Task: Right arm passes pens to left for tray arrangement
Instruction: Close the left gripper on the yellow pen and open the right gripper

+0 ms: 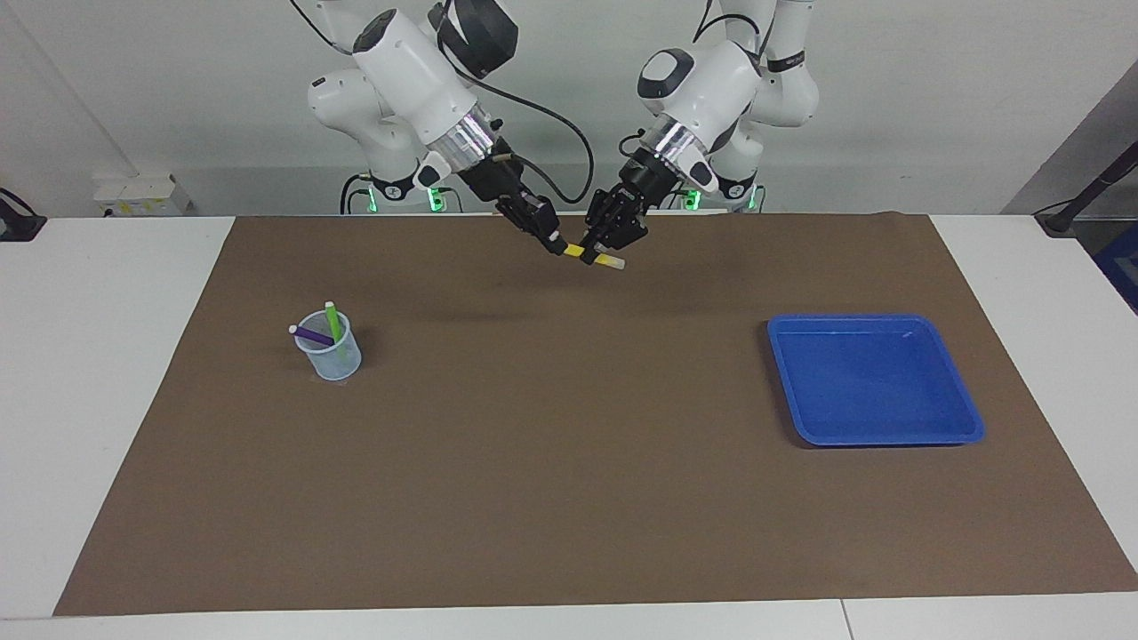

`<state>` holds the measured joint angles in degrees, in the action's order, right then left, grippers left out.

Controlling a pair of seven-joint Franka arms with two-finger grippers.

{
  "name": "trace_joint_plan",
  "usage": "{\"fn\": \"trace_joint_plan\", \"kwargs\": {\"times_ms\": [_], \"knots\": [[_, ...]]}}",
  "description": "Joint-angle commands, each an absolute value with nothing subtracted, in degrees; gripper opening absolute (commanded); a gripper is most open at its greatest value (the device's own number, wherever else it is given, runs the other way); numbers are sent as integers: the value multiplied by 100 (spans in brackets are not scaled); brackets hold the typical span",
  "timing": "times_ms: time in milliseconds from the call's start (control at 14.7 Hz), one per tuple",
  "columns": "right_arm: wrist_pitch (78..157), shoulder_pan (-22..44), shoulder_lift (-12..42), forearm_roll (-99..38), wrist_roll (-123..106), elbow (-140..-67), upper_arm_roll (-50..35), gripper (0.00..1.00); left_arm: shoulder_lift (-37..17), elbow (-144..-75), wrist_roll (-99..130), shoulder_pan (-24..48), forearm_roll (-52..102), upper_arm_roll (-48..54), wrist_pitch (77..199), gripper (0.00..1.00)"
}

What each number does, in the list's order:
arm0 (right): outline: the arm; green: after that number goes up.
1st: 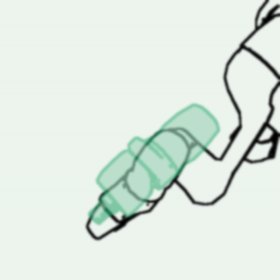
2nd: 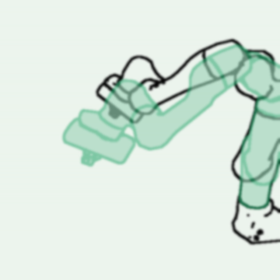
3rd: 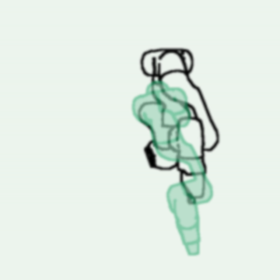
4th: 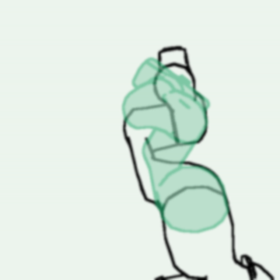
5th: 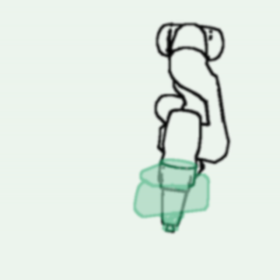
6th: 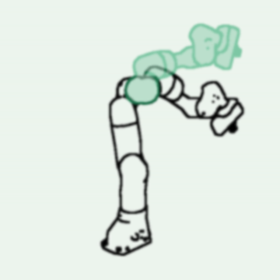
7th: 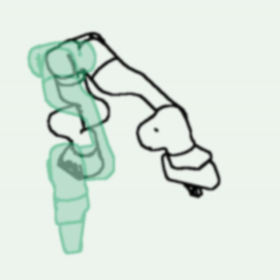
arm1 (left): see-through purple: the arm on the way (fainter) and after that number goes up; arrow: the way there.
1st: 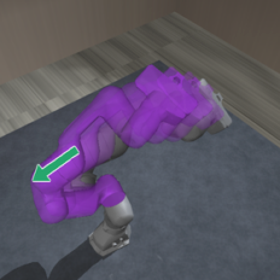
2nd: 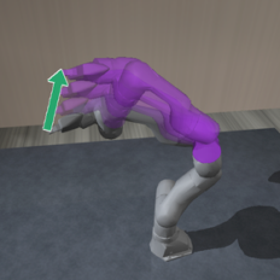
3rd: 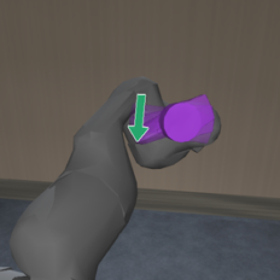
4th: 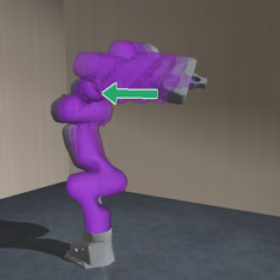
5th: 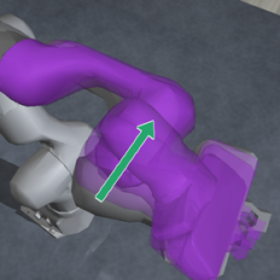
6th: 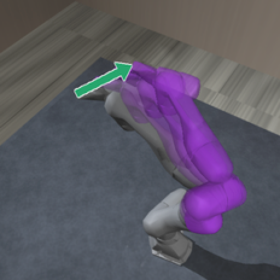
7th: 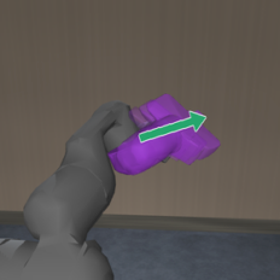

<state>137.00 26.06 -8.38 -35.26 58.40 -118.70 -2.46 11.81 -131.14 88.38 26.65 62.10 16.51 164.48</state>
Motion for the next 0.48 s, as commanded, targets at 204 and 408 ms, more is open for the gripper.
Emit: {"fn": "trace_joint_plan", "kwargs": {"times_ms": [204,408], "knots": [[13773,2584,-932,-3727,5757,-11909,-255,0,1116,-13061,8763,2725,6240,1670,16400,0],[13729,2575,-905,-3771,5783,-11848,-255,72,1116,-13061,8492,2698,6232,1653,16252,0]]}}
